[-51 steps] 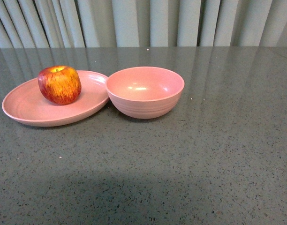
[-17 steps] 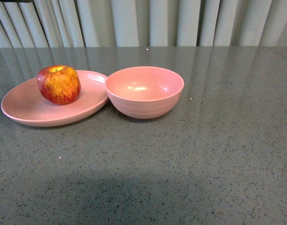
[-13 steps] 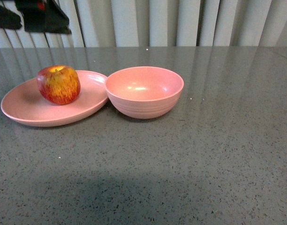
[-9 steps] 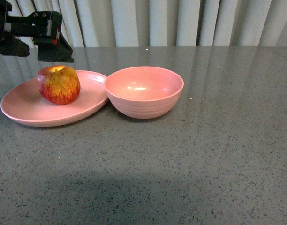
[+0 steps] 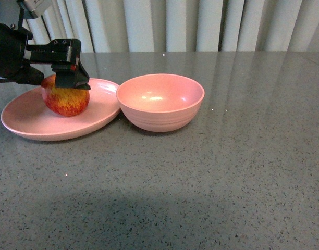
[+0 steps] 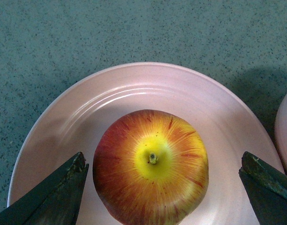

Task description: Move apple from plate to bowl

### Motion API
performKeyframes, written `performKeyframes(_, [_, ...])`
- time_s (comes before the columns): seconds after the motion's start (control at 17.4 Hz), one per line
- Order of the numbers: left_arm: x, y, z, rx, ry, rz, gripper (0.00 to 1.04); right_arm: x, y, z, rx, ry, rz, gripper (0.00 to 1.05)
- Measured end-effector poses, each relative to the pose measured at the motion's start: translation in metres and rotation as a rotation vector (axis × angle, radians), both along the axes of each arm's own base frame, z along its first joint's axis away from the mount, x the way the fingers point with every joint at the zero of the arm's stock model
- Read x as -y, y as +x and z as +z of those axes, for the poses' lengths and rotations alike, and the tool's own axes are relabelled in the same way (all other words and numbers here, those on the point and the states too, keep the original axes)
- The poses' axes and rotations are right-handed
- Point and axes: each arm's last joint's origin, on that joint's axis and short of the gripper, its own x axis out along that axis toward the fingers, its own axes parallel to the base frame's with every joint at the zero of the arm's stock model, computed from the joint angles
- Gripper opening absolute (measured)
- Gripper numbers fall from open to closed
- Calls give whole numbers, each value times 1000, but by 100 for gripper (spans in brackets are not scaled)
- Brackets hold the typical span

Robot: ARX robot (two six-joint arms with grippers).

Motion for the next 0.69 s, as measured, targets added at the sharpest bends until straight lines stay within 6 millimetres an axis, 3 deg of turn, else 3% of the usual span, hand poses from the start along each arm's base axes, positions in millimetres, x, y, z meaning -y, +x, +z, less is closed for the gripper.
performKeyframes(0.58, [4,7,-18,-81,10,22,98,0,0,0,0,0,0,98])
performKeyframes(0.69, [4,7,-18,-79,10,20,82,0,0,0,0,0,0,98])
